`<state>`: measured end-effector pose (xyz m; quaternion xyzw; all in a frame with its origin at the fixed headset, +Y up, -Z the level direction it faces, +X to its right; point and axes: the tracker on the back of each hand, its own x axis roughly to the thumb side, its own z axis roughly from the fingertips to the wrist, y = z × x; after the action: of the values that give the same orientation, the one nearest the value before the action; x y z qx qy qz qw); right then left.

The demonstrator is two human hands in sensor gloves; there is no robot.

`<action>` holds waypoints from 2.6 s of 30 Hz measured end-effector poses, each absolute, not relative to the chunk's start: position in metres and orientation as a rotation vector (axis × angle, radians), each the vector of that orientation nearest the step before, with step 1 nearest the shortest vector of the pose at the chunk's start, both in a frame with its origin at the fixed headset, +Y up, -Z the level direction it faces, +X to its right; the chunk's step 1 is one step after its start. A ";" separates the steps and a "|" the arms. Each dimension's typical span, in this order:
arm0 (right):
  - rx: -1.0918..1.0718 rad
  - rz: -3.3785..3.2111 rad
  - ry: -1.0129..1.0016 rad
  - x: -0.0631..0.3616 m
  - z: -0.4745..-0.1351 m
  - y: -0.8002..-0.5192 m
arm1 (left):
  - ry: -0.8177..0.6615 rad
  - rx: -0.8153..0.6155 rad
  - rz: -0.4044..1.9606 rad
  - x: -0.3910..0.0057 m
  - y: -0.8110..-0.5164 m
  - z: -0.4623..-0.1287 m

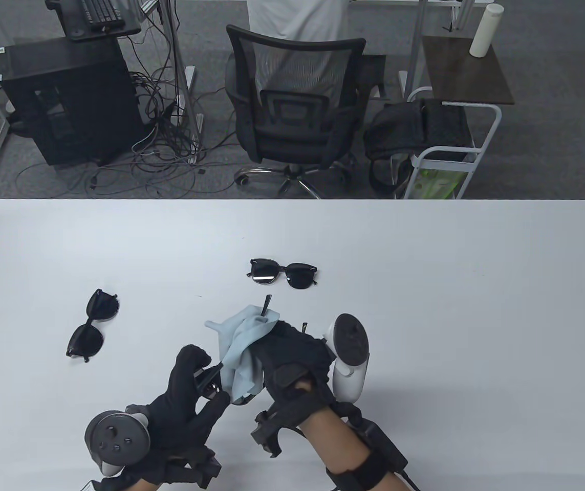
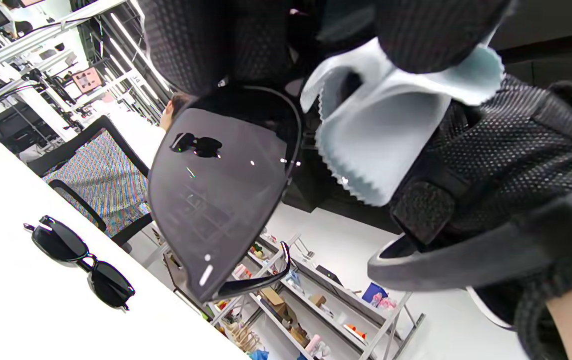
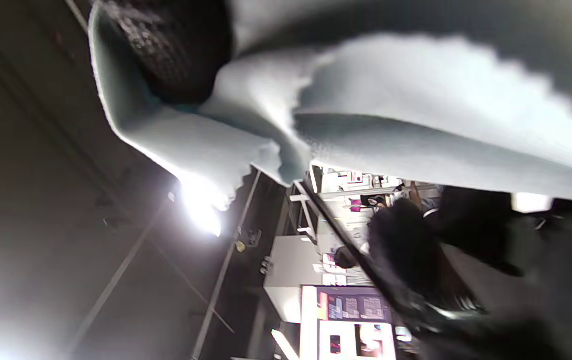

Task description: Dust sunglasses

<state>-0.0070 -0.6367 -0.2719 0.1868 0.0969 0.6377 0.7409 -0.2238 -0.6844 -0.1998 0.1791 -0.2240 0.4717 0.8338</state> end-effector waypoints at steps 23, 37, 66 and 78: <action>0.326 1.324 0.166 0.018 -0.285 -0.639 | -0.467 0.335 1.004 -0.221 -0.690 -0.204; 0.537 1.711 0.077 -0.036 -0.254 -0.652 | -0.397 0.309 1.048 -0.224 -0.694 -0.207; 0.374 1.720 0.058 -0.019 -0.254 -0.643 | -0.382 0.342 1.087 -0.232 -0.692 -0.208; 0.078 2.355 -0.276 0.115 -0.236 -0.612 | -0.170 0.373 1.274 -0.268 -0.694 -0.218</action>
<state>0.1146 -0.6117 -0.2362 0.0306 -0.1078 0.9202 0.3750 -0.2679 -0.6937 -0.2184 0.1730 -0.0786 0.5906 0.7843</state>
